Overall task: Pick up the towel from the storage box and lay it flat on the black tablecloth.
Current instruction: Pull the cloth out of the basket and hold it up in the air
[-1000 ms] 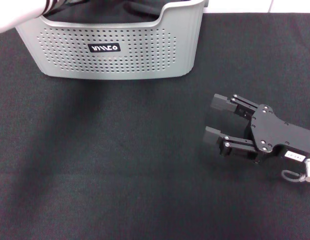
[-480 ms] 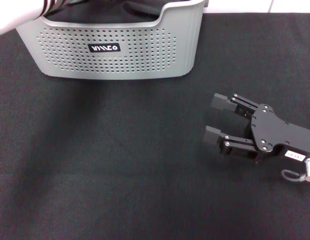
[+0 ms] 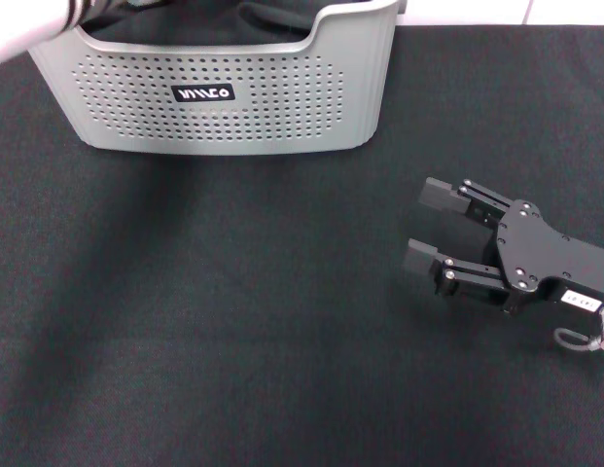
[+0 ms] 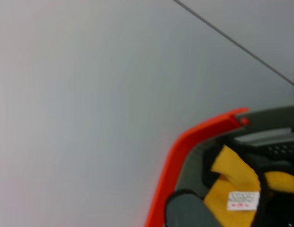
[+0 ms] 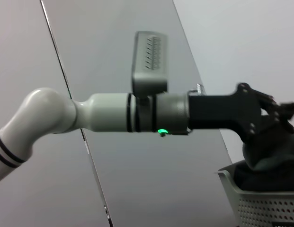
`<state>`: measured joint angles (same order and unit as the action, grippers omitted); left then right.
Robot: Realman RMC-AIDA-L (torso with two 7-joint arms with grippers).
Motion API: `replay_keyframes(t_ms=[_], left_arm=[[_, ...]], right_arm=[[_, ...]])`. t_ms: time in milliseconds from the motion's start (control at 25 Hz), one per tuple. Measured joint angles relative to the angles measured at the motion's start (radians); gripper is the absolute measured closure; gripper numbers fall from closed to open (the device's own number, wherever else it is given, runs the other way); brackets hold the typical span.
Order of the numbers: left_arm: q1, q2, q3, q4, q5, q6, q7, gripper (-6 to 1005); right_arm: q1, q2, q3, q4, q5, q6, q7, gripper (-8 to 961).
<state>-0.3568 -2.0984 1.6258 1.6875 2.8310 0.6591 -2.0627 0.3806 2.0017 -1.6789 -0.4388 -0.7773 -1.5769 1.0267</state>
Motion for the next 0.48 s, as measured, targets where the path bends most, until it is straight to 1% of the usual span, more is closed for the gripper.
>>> replay_keyframes(t_ms=[120, 200, 280, 360, 400, 440, 480], left_arm=[[0.022, 0.000, -0.004, 0.060, -0.008, -0.001, -0.033, 957], [0.040, 0.000, -0.005, 0.126, -0.021, -0.003, -0.082, 957], [0.058, 0.002, -0.014, 0.184, -0.062, -0.004, -0.105, 958], [0.084, 0.003, -0.041, 0.258, -0.159, -0.005, -0.108, 958], [0.084, 0.003, -0.041, 0.258, -0.159, -0.005, -0.108, 959], [0.105, 0.004, -0.073, 0.311, -0.271, -0.005, -0.098, 959], [0.109, 0.005, -0.114, 0.328, -0.410, 0.001, -0.056, 959]], right_arm=[[-0.001, 0.000, 0.000, 0.000, 0.001, -0.002, -0.004, 89], [-0.001, 0.000, 0.004, 0.000, 0.001, -0.006, -0.010, 89], [-0.003, 0.000, 0.012, 0.001, 0.001, -0.020, -0.020, 89], [-0.004, 0.001, 0.026, 0.006, 0.002, -0.035, -0.034, 89], [-0.005, 0.003, 0.037, 0.012, 0.003, -0.045, -0.041, 89], [-0.008, 0.004, 0.049, 0.017, 0.003, -0.055, -0.047, 89], [-0.013, 0.005, 0.063, 0.021, 0.003, -0.069, -0.053, 89]])
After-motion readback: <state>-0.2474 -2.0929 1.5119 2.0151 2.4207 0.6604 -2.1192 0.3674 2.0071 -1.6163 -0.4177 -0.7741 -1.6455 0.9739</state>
